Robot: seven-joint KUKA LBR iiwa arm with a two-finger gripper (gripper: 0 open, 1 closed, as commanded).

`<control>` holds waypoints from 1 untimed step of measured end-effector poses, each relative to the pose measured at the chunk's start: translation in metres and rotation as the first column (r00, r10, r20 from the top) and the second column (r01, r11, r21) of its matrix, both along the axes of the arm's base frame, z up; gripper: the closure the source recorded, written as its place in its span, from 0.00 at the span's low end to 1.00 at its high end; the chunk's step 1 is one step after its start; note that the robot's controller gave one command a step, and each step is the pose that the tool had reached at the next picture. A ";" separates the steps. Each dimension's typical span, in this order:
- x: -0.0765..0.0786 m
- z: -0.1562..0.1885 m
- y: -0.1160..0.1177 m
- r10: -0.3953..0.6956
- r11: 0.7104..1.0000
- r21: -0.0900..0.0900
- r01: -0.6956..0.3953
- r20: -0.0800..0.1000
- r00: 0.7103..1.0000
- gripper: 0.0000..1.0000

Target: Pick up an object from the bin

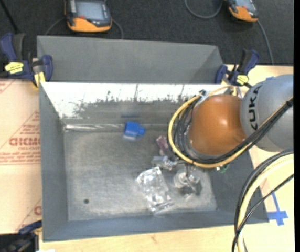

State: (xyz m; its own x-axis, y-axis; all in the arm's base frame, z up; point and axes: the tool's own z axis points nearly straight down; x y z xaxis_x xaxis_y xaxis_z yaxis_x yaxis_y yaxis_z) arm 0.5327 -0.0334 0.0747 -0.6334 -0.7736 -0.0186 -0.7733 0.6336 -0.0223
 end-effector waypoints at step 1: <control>0.056 -0.003 -0.045 0.133 0.991 -0.002 -0.133 -0.023 0.991 0.00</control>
Offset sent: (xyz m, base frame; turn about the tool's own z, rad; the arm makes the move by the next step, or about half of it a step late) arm 0.0534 -0.0422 -0.0047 -0.1383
